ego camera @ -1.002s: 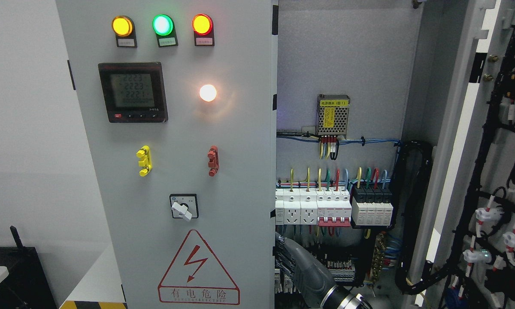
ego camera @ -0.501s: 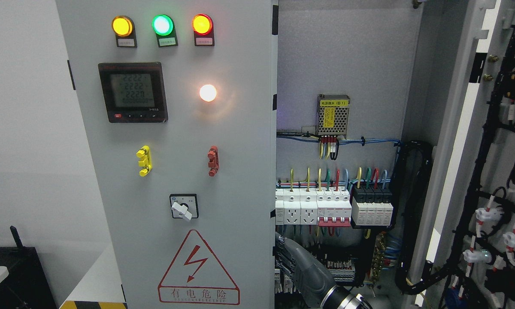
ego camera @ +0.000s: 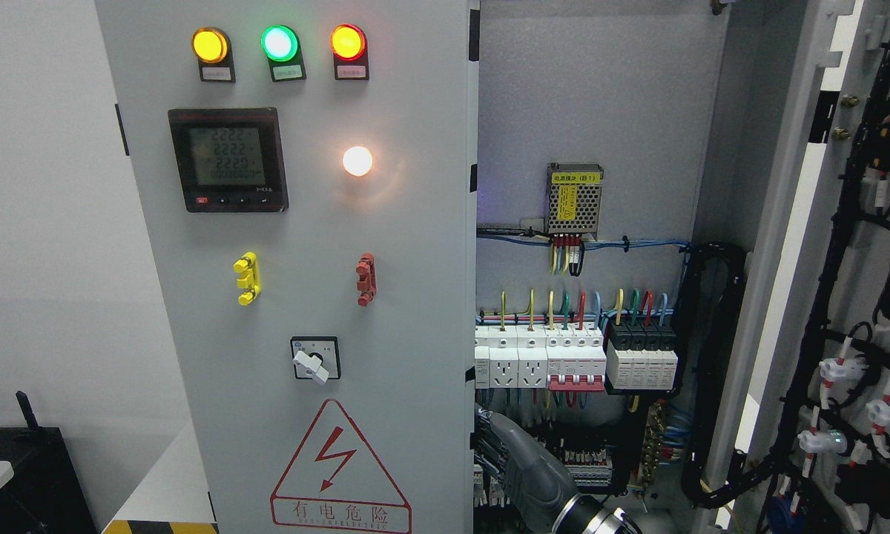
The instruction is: Open door with both hands
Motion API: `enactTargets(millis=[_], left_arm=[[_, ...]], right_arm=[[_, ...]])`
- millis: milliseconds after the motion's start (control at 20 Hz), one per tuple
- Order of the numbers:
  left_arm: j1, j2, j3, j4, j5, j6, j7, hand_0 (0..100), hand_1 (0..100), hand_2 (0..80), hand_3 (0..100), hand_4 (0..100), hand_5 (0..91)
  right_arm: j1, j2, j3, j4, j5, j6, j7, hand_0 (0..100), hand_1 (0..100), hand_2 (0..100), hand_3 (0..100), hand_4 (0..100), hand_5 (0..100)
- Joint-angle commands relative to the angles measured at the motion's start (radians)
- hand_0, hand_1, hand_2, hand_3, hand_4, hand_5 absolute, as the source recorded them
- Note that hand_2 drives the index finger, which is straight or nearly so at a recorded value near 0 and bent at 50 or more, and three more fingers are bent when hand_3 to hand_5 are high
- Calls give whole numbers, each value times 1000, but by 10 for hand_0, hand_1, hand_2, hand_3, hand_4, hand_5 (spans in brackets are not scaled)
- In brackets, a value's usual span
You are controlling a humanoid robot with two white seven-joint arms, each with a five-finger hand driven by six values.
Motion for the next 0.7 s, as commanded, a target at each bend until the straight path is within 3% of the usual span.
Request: enactTargets(millis=[0,150,651], left_arm=[[2,-1,0,-9,0,0,0,0,0,0,0,0,0],[3,0,0,-9,0,0,0,0,0,0,0,0,0],[2,0,0,-9,-1,0,0,0,0,0,0,0,0]], right_arm=[[1,21,1,-2,-1,-1,-13,382,0,0,0,0,0],[3,21,4,-6,-1,-4,29,382,0,0,0,0,0],[3,24,6,-9,-3,-4,43,383,0,0,0,0,0]])
